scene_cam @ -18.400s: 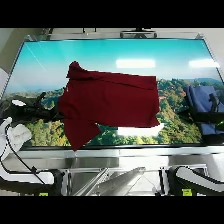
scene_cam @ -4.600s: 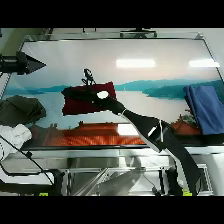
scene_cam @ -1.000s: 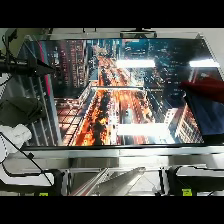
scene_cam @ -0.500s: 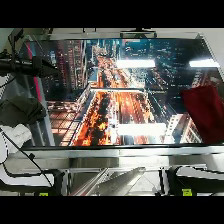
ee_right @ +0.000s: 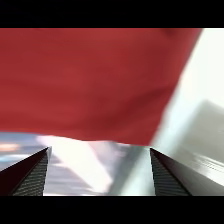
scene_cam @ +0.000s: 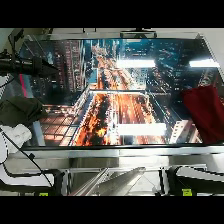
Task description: Fold the shirts.
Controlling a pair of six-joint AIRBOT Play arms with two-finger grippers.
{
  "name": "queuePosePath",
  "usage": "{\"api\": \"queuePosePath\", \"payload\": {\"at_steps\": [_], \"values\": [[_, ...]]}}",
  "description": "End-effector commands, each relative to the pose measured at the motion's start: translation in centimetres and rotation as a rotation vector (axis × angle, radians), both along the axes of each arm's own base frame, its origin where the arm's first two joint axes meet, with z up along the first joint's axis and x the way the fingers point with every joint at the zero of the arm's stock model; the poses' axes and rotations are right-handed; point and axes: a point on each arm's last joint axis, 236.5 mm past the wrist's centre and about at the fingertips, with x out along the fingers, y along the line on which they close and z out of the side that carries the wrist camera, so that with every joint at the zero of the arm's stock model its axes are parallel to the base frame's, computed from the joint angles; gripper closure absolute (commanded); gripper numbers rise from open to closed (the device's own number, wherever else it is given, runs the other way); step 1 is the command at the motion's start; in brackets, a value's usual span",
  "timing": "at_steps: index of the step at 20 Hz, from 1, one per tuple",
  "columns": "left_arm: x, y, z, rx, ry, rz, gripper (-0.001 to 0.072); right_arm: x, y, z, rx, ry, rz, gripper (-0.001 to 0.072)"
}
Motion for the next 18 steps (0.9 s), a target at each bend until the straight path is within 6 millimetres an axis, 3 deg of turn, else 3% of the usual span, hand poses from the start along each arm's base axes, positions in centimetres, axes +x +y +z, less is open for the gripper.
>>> {"api": "queuePosePath", "payload": {"at_steps": [1,2,3,5,8,11,14,16,18], "values": [[0.4,0.1,0.1,-0.002,-0.011,0.014,0.0696,6.5,3.3,5.4,0.078,-0.329,0.059,0.0022],[0.4,0.1,0.2,-0.001,-0.013,0.016,0.0697,7.4,4.7,6.0,0.138,-0.378,0.077,0.0026],[0.1,0.1,0.4,0.001,-0.011,0.013,0.0697,8.1,6.1,6.6,0.195,-0.416,0.096,0.0138],[-0.8,-0.1,1.2,0.003,-0.010,0.006,0.0697,8.6,8.5,7.1,0.265,-0.428,0.141,0.0708],[-3.4,-1.3,2.8,0.006,-0.034,-0.006,0.0696,7.4,12.1,6.1,0.248,-0.319,0.296,0.0702],[-8.0,-2.7,1.9,0.000,-0.007,-0.016,0.0696,6.7,16.6,4.7,0.111,-0.286,0.426,0.0702],[-13.4,-4.4,-1.3,-0.021,0.064,0.001,0.0695,5.2,25.8,2.8,0.099,-0.386,0.614,0.0702],[-16.9,-5.5,-4.3,-0.032,0.121,0.007,0.0695,2.2,31.8,-0.1,0.128,-0.394,0.768,0.0701],[-20.2,-6.6,-7.7,-0.040,0.177,0.011,0.0695,-1.3,35.9,-3.5,0.164,-0.368,0.896,0.0701]]}}
